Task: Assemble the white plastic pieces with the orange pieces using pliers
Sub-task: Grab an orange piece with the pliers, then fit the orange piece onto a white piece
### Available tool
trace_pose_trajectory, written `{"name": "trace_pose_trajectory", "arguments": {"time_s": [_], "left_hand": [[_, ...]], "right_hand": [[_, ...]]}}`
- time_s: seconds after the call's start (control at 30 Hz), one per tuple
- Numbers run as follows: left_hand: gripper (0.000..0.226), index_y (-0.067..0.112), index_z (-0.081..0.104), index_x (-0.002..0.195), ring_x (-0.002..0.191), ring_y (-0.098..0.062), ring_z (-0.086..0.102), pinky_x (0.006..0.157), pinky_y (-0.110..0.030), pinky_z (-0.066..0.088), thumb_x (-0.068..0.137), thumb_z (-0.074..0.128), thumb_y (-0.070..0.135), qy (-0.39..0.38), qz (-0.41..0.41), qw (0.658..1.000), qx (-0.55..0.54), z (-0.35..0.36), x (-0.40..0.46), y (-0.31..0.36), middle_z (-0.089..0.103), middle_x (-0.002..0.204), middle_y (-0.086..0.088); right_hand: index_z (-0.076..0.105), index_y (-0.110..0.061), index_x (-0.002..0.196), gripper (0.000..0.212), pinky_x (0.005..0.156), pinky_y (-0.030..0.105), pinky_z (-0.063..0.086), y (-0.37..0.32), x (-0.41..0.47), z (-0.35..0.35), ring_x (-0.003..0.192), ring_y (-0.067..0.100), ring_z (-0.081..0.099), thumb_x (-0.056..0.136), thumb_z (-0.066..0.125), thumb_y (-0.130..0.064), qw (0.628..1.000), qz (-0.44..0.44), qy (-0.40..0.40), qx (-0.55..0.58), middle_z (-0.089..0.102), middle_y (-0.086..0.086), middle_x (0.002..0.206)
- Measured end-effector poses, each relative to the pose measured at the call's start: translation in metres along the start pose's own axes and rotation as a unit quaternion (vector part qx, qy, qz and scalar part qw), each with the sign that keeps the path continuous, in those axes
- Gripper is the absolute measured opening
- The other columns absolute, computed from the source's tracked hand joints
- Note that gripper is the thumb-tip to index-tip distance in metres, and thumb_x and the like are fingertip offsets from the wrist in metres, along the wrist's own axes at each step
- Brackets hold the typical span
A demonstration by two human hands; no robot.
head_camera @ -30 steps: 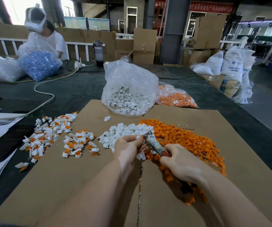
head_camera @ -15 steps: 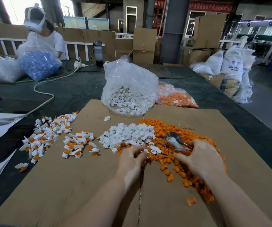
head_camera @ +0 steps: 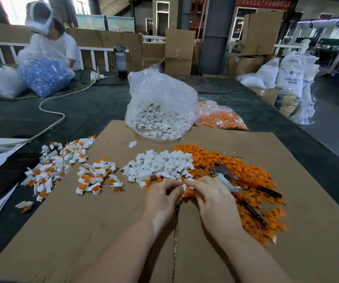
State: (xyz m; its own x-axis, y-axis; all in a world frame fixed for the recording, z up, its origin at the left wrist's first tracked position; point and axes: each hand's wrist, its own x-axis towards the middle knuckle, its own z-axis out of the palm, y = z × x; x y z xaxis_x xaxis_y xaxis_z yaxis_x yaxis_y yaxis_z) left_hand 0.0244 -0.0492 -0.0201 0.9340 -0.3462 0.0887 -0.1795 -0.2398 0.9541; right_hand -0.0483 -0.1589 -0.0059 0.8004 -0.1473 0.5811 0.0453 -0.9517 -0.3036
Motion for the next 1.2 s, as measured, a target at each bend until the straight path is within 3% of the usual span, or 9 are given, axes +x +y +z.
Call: {"name": "trace_pose_trajectory", "arguments": {"time_s": [0.1,0.17,0.27,0.33,0.5,0.7,0.9,1.07,1.2], "left_hand": [[0.015,0.012,0.073,0.094,0.069,0.011,0.058,0.064,-0.002,0.041,0.088,0.059,0.008,-0.01,0.014,1.0,0.011,-0.005,-0.003,0.001,0.065,0.078,0.012],[0.023,0.017,0.071,0.101,0.083,0.008,0.059,0.072,-0.001,0.041,0.085,0.061,0.005,-0.028,0.012,1.0,-0.001,-0.008,-0.005,0.001,0.066,0.09,0.01],[0.036,0.017,0.066,0.109,0.066,0.005,0.054,0.065,-0.005,0.043,0.079,0.064,-0.004,-0.062,0.024,0.998,-0.01,-0.007,-0.013,0.002,0.063,0.082,0.003],[0.034,0.014,0.065,0.107,0.058,0.007,0.05,0.061,-0.005,0.041,0.078,0.067,-0.004,-0.051,0.029,0.998,-0.004,-0.004,-0.014,0.002,0.06,0.076,0.007],[0.03,0.02,0.063,0.101,0.062,0.001,0.05,0.061,-0.006,0.041,0.079,0.07,0.002,-0.032,0.026,0.999,-0.009,-0.004,-0.014,0.001,0.058,0.074,0.009],[0.028,0.024,0.061,0.095,0.059,0.006,0.048,0.06,-0.005,0.04,0.079,0.069,0.002,-0.03,0.041,0.999,-0.001,-0.003,-0.015,0.0,0.058,0.076,0.008],[0.028,0.021,0.066,0.105,0.075,0.013,0.052,0.068,0.001,0.037,0.082,0.068,0.007,-0.01,0.075,0.995,0.068,-0.001,-0.014,-0.007,0.057,0.088,0.02],[0.032,0.021,0.065,0.113,0.091,0.002,0.051,0.076,0.003,0.033,0.083,0.066,0.011,0.0,0.114,0.982,0.153,-0.001,-0.014,-0.013,0.062,0.101,0.01],[0.029,0.024,0.065,0.112,0.089,0.0,0.052,0.074,0.001,0.033,0.084,0.066,0.015,-0.008,0.131,0.974,0.183,0.0,-0.015,-0.014,0.06,0.097,0.012]], "right_hand": [[0.073,-0.014,0.083,0.018,0.063,0.04,0.053,-0.007,-0.007,0.011,0.071,0.023,0.061,0.071,0.078,-0.002,0.999,0.019,0.004,0.028,0.066,0.0,0.074],[0.072,-0.013,0.076,0.015,0.061,0.038,0.052,-0.006,-0.01,0.015,0.068,0.022,0.062,0.068,0.08,-0.003,0.998,0.035,0.029,0.036,0.066,0.0,0.07],[0.07,-0.012,0.075,0.013,0.064,0.035,0.051,-0.007,-0.011,0.02,0.069,0.02,0.062,0.069,0.08,-0.004,0.997,0.036,0.047,0.053,0.066,-0.002,0.071],[0.071,-0.012,0.077,0.013,0.066,0.035,0.051,-0.007,-0.013,0.02,0.071,0.019,0.062,0.071,0.078,-0.004,0.996,0.036,0.054,0.065,0.067,-0.002,0.074],[0.071,-0.009,0.087,0.014,0.07,0.037,0.053,-0.005,-0.016,0.02,0.077,0.02,0.062,0.077,0.072,0.001,0.99,0.078,0.08,0.089,0.068,0.0,0.081],[0.072,-0.009,0.088,0.014,0.073,0.034,0.051,-0.006,-0.016,0.019,0.08,0.02,0.061,0.076,0.074,-0.003,0.995,0.033,0.05,0.083,0.066,0.0,0.083],[0.071,-0.01,0.081,0.011,0.067,0.034,0.051,-0.005,-0.016,0.019,0.074,0.022,0.06,0.073,0.077,-0.004,0.997,0.017,0.047,0.056,0.064,0.001,0.077],[0.065,-0.01,0.076,0.007,0.063,0.039,0.05,-0.006,-0.015,0.02,0.073,0.023,0.058,0.078,0.071,-0.006,0.999,0.006,0.023,0.047,0.06,0.002,0.075],[0.062,-0.007,0.075,0.005,0.06,0.039,0.05,-0.007,-0.015,0.021,0.07,0.025,0.057,0.079,0.065,-0.007,0.999,0.0,0.03,0.04,0.058,0.005,0.073]]}}
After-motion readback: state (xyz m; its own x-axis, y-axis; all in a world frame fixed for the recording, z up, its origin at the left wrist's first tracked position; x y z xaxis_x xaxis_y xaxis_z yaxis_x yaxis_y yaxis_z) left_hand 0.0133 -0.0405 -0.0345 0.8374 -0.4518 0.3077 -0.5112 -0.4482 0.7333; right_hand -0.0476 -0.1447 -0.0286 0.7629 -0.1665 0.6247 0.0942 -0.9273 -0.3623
